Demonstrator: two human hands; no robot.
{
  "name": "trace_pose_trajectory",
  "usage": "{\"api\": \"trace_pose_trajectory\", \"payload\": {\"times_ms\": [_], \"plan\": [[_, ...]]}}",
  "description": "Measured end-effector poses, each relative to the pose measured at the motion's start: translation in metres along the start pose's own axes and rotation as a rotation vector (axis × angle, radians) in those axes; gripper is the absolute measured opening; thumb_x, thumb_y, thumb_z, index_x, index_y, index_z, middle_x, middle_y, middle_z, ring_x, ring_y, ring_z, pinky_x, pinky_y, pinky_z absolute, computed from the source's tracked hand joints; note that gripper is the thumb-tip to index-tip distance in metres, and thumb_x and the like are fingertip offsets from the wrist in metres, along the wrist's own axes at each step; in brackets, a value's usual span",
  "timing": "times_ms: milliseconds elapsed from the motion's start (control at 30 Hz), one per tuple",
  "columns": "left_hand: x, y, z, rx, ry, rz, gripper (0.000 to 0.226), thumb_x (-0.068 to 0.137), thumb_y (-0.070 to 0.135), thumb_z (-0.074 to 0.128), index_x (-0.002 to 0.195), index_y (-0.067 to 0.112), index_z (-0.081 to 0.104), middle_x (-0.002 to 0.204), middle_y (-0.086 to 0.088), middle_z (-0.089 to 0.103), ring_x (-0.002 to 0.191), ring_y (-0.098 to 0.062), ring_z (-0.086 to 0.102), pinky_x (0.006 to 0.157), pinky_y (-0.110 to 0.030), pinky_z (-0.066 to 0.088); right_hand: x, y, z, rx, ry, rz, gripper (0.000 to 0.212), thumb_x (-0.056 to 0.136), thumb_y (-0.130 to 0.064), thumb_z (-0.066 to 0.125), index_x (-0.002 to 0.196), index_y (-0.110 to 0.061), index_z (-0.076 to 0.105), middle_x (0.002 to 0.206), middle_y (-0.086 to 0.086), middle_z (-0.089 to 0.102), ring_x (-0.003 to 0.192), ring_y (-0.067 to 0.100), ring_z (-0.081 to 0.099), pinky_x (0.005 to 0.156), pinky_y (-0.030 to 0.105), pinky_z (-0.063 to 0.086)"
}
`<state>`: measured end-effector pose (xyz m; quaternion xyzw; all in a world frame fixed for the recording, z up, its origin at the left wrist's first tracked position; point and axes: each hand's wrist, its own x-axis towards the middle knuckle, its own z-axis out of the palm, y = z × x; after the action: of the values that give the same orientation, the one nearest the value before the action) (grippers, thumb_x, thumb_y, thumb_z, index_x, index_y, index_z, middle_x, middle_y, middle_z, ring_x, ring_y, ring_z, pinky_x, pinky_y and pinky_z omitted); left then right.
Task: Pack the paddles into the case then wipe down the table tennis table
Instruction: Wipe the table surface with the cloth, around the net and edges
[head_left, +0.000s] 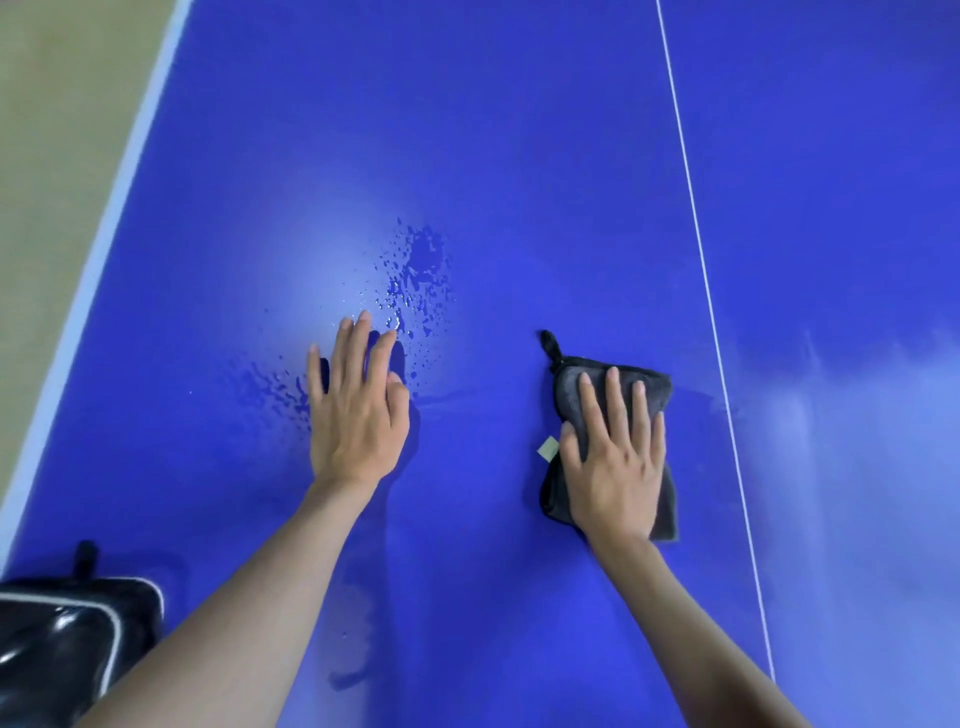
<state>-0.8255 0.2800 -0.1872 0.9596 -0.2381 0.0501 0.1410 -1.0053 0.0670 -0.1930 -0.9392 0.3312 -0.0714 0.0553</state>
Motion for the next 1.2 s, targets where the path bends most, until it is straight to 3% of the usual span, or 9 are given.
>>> {"api": "trace_pose_trajectory", "payload": {"times_ms": [167,267,367,467,700,900,1200], "plan": [[-0.002,-0.004,-0.002,-0.191,0.077,0.035,0.044,0.106,0.02,0.032,0.146,0.011,0.049,0.165,-0.008,0.034,0.155,-0.027,0.027,0.125,-0.055,0.02,-0.008,-0.104,0.02,0.028,-0.007,-0.199,0.059,0.104,-0.045,0.042,0.162,-0.031,0.038,0.171,0.001,0.029,0.159,0.027,0.023,0.128,0.054,0.02],[0.007,-0.014,-0.01,-0.252,0.117,-0.006,0.04,0.106,0.018,0.037,0.143,0.011,0.051,0.161,-0.009,0.039,0.145,-0.028,0.039,0.115,-0.05,0.033,-0.007,-0.143,0.026,0.074,-0.049,-0.294,0.06,0.103,-0.046,0.043,0.161,-0.032,0.039,0.171,0.0,0.029,0.16,0.027,0.02,0.127,0.056,0.019],[0.037,-0.023,-0.013,-0.153,0.126,-0.025,0.039,0.107,0.023,0.037,0.141,0.012,0.051,0.158,-0.009,0.045,0.134,-0.033,0.049,0.105,-0.05,0.04,-0.001,-0.138,0.023,0.105,-0.079,-0.392,0.06,0.104,-0.052,0.041,0.16,-0.033,0.039,0.172,-0.002,0.026,0.161,0.028,0.016,0.129,0.057,0.014],[0.071,-0.029,-0.008,-0.084,0.117,-0.009,0.037,0.107,0.025,0.038,0.14,0.012,0.05,0.156,-0.009,0.046,0.136,-0.033,0.047,0.108,-0.05,0.038,0.013,-0.11,0.017,0.102,-0.073,-0.464,0.059,0.103,-0.053,0.044,0.159,-0.035,0.041,0.172,-0.004,0.026,0.161,0.027,0.017,0.127,0.062,0.012],[0.109,-0.044,0.008,0.015,0.05,-0.012,0.04,0.11,0.03,0.034,0.144,0.012,0.045,0.16,-0.012,0.039,0.15,-0.033,0.032,0.123,-0.056,0.023,0.063,0.004,0.006,0.102,0.03,-0.143,0.06,0.099,-0.05,0.048,0.158,-0.037,0.044,0.17,-0.006,0.031,0.16,0.024,0.021,0.127,0.061,0.013],[0.111,-0.046,0.011,0.008,0.057,-0.038,0.042,0.111,0.032,0.034,0.148,0.014,0.041,0.165,-0.01,0.032,0.155,-0.03,0.025,0.127,-0.055,0.014,0.094,0.091,-0.009,0.04,0.006,0.073,0.062,0.1,-0.053,0.035,0.161,-0.04,0.036,0.171,-0.006,0.029,0.16,0.024,0.018,0.128,0.059,0.013],[0.114,-0.044,0.008,0.02,0.027,-0.062,0.047,0.11,0.037,0.033,0.15,0.014,0.041,0.166,-0.01,0.031,0.155,-0.029,0.024,0.127,-0.055,0.014,0.104,0.065,0.001,0.038,0.001,0.208,0.065,0.099,-0.05,0.035,0.162,-0.032,0.035,0.173,-0.004,0.023,0.161,0.026,0.014,0.128,0.058,0.014]]}}
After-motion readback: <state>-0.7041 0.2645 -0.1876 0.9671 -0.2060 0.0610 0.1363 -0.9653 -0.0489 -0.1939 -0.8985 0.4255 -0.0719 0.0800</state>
